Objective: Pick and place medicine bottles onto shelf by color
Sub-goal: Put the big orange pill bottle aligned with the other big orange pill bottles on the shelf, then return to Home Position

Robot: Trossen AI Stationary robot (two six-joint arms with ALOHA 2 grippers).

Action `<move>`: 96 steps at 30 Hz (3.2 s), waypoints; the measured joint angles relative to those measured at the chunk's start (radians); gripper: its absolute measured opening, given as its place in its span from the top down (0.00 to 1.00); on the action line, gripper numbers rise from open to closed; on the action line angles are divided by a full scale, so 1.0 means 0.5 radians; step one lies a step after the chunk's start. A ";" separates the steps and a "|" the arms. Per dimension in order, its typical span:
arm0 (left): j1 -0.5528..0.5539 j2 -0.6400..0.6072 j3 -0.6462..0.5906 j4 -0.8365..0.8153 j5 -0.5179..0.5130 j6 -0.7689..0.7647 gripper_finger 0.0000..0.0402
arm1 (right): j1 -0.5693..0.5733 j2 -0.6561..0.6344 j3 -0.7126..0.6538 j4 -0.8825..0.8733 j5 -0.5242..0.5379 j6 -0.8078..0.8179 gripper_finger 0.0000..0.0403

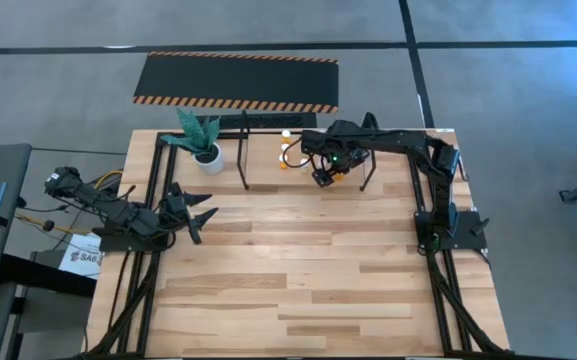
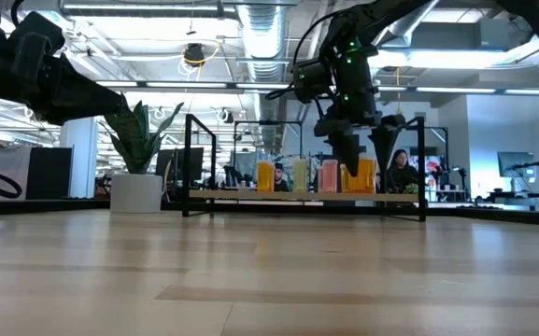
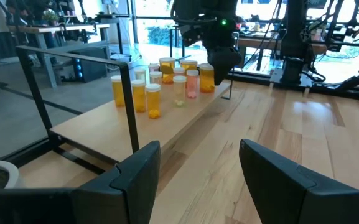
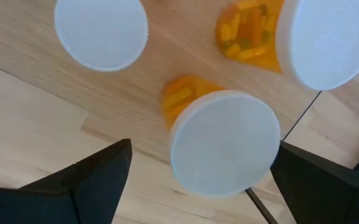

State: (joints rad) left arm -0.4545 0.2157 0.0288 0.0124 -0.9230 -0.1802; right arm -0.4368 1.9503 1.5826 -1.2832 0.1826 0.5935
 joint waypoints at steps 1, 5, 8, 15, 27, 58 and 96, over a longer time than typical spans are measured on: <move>0.000 0.000 0.000 0.000 0.000 0.001 0.48 | 0.005 0.000 0.000 -0.005 0.006 0.000 0.02; 0.000 0.000 0.000 0.000 0.000 0.001 0.48 | 0.012 0.000 0.000 -0.024 0.036 0.000 0.02; -0.001 0.001 0.000 0.000 0.000 0.001 0.48 | 0.028 0.000 0.000 -0.052 0.093 0.001 0.02; 0.000 0.001 0.000 0.001 0.001 0.001 0.48 | 0.121 0.002 0.048 -0.128 0.235 0.010 0.02; 0.000 0.000 0.000 0.001 0.000 0.000 0.48 | 0.335 -0.249 0.359 -0.343 0.276 0.150 0.02; 0.000 0.000 0.000 0.001 0.000 0.001 0.48 | 1.315 -2.502 -2.416 3.164 0.876 -0.878 0.07; 0.000 0.000 0.000 0.000 0.000 0.001 0.48 | 0.461 -2.543 -3.148 4.213 0.055 -1.187 0.07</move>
State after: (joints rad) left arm -0.4545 0.2157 0.0288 0.0125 -0.9230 -0.1799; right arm -0.2062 0.6787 0.0086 0.8235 0.2102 0.0000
